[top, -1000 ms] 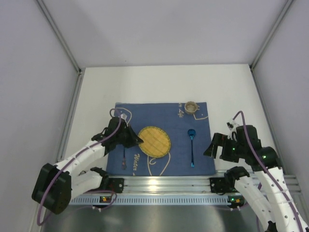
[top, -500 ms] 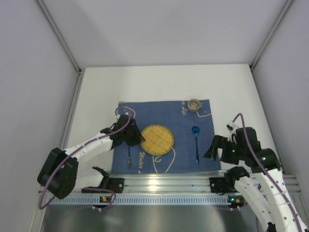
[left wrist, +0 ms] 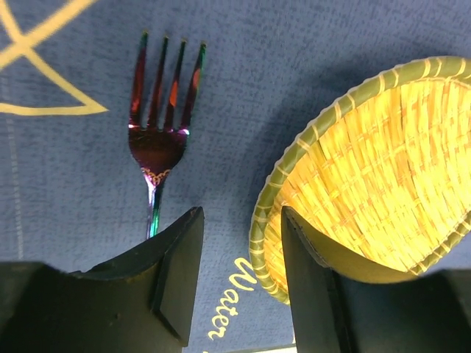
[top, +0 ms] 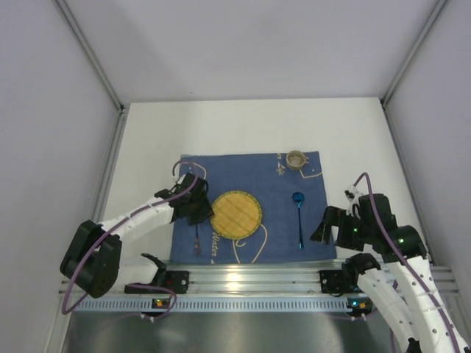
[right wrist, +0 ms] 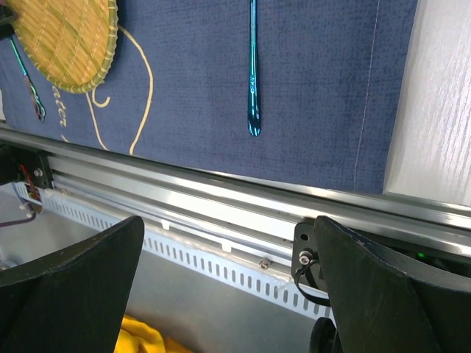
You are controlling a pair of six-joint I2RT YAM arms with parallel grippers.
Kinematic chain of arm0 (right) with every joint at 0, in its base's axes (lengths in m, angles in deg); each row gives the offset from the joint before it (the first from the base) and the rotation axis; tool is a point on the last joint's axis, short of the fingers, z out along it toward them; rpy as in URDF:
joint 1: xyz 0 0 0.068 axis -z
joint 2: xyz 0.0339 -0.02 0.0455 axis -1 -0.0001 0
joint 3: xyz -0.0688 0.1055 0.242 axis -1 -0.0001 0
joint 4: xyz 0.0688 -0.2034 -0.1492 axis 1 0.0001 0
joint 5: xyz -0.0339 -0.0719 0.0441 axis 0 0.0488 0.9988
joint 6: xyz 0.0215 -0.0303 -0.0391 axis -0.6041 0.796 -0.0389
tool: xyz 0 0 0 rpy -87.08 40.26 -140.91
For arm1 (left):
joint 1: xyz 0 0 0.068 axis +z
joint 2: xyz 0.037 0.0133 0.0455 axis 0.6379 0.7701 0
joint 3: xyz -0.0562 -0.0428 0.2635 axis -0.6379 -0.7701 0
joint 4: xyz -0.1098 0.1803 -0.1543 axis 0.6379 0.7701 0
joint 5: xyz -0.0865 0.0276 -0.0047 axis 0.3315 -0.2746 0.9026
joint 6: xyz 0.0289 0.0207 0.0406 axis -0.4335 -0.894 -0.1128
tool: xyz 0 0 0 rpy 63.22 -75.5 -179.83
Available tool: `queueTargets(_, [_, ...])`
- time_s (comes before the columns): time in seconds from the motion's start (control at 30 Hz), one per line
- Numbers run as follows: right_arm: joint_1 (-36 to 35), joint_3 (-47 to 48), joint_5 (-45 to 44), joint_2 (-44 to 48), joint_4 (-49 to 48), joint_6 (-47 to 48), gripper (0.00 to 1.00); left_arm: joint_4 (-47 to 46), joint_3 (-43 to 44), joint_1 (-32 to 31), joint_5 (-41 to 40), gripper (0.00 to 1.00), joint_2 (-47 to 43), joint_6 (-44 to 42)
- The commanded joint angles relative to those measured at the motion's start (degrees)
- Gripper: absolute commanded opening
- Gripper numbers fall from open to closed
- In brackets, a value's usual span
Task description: Set the dinner table for one person
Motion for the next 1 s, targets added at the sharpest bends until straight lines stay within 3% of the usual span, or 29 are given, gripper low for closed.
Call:
queueTargets(0.0, [0.6, -0.1, 0.8, -1.1, -2.6, 0.6, 1.0, 4.2, 5.2, 0.1, -2.7, 0.52, -2.1, -1.0])
queueTargets(0.27, [0.5, 1.6, 1.4, -3.3, -3.7, 0.7, 1.0, 9.4, 17.4, 0.0, -4.5, 0.54, -4.7, -5.7])
queueTargets(0.5, [0.6, 5.2, 2.1, -5.5, -4.7, 0.4, 0.99, 12.2, 28.4, 0.9, -13.2, 0.59, -4.5, -24.4])
queueTargets(0.57, [0.6, 6.0, 2.2, -5.9, -4.8, 0.5, 0.99, 12.6, 30.7, 2.3, -19.8, 0.65, -3.1, -28.4])
queueTargets(0.63, [0.6, 6.4, 2.2, -6.1, -4.8, 0.5, 1.0, 7.5, 29.5, 6.7, -21.6, 0.68, -3.2, -33.8])
queueTargets(0.7, [0.6, 6.4, 2.0, -5.9, -4.9, 0.2, 1.0, 1.5, 23.9, 14.6, -13.9, 0.69, -4.7, -39.1])
queueTargets(0.8, [0.6, 6.0, 1.8, -6.2, -5.5, 0.0, 1.0, -13.0, 14.0, 22.2, -11.3, 0.7, -8.1, -42.3])
queueTargets(0.97, [0.6, 6.8, -0.6, -8.2, -6.7, 0.0, 1.0, -39.9, -2.0, 27.1, -9.1, 0.75, -9.3, -46.4])
